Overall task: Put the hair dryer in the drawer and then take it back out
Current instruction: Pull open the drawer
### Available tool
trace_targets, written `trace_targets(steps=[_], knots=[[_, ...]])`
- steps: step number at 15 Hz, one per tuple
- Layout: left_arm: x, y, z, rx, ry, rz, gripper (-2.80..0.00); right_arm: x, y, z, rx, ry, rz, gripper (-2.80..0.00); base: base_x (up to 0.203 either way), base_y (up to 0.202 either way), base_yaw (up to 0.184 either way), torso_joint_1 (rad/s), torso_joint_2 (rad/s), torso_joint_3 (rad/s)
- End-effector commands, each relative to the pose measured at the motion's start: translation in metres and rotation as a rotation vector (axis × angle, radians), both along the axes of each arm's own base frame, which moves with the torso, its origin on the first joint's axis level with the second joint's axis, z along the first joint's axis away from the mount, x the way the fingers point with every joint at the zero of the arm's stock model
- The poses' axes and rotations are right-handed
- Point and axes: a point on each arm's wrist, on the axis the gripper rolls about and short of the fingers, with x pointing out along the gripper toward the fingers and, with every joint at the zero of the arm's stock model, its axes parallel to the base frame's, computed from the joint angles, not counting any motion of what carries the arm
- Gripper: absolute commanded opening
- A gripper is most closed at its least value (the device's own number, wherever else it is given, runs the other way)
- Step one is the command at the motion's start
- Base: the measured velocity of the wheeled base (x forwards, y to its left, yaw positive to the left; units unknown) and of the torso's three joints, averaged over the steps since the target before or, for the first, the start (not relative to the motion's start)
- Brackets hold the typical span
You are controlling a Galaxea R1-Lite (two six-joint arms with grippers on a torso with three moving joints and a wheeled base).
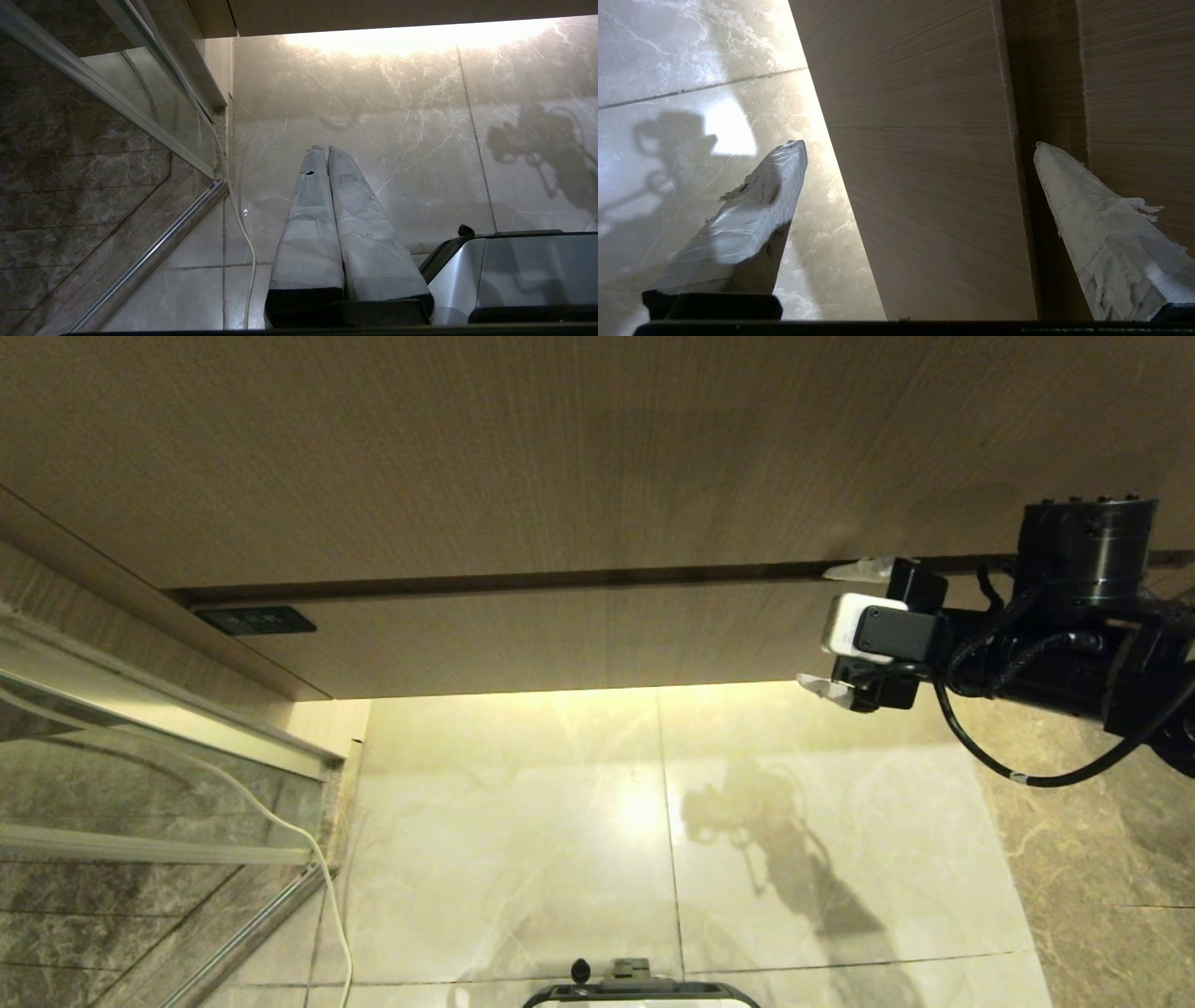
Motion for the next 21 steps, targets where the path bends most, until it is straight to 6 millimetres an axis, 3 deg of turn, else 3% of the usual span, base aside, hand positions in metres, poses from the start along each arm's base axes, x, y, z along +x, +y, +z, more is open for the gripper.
trace_targets(steps=[1,6,11,14,21], knots=[[0.0,0.0,0.0,0.0,0.001,0.0,-2.8,0.006,0.002,-0.002,-0.007,-0.001,0.0,0.0,0.0,0.0,0.0,0.0,0.0,0.0],[0.0,0.0,0.0,0.0,0.001,0.0,-2.8,0.023,0.008,-0.003,0.007,-0.04,-0.002,0.0,0.0,0.0,0.0,0.0,0.0,0.0],[0.0,0.0,0.0,0.0,0.001,0.0,-2.8,0.028,0.011,-0.012,-0.005,-0.006,0.0,0.0,0.0,0.0,0.0,0.0,0.0,0.0],[0.0,0.0,0.0,0.0,0.001,0.0,-2.8,0.029,0.011,-0.02,-0.006,0.057,-0.012,0.0,0.0,0.0,0.0,0.0,0.0,0.0],[0.0,0.0,0.0,0.0,0.001,0.0,-2.8,0.018,0.002,-0.039,0.003,0.305,-0.249,0.0,0.0,0.0,0.0,0.0,0.0,0.0]])
